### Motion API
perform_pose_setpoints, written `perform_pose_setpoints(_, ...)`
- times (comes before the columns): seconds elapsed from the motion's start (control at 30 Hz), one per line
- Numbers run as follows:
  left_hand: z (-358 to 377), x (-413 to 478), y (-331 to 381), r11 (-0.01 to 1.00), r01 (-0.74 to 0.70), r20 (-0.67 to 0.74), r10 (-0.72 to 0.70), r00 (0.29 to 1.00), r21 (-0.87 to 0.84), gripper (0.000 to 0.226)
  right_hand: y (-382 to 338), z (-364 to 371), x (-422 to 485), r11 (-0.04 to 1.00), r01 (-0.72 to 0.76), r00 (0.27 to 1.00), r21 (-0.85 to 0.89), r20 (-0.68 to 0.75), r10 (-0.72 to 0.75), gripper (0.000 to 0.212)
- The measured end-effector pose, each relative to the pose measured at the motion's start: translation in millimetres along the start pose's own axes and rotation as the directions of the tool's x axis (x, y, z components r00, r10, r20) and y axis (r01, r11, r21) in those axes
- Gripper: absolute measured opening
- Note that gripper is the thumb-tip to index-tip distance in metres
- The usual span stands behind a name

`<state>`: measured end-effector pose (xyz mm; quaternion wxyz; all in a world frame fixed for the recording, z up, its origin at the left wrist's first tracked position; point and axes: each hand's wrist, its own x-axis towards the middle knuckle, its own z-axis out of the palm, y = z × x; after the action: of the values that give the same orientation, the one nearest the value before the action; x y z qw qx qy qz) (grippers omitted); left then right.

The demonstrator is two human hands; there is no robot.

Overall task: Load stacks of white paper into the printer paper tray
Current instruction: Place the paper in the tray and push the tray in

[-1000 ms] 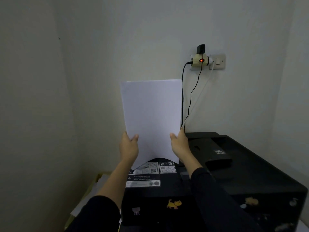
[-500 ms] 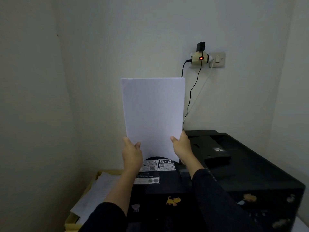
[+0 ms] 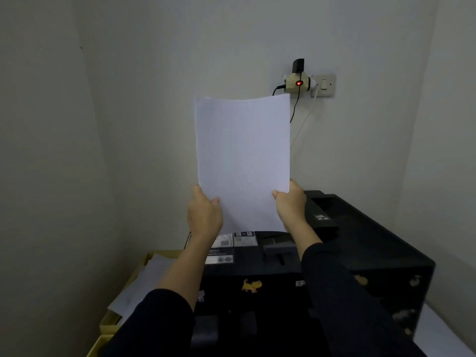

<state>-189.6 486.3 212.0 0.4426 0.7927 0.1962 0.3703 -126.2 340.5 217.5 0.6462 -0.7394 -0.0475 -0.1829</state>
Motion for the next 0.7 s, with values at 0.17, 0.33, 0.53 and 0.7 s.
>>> perform_pose_setpoints(0.17,4.6,-31.0,19.5,0.991,0.103,0.053,-0.107,0.993,0.081,0.039,5.9,-46.0,-12.3,0.993,-0.094,0.995,-0.072,-0.044,0.091,0.025)
perform_pose_setpoints(0.33,9.8,-82.5,22.0,0.981,0.147,0.124,-0.163,0.979,0.125,0.029,21.6,-100.8,-43.5,0.965,-0.228,0.974,-0.128,-0.039,0.225,0.018)
perform_pose_setpoints(0.53,8.5,-169.9,15.8,0.969,0.247,0.164,-0.239,0.957,-0.031,0.021,54.4,-159.4,-97.0,0.935,-0.341,0.94,-0.103,-0.057,0.336,0.025)
perform_pose_setpoints(0.7,6.2,-251.6,-11.6,0.949,0.297,0.172,-0.277,0.945,-0.104,0.02,97.6,-195.9,-156.2,0.928,-0.372,0.927,-0.015,-0.064,0.371,0.03)
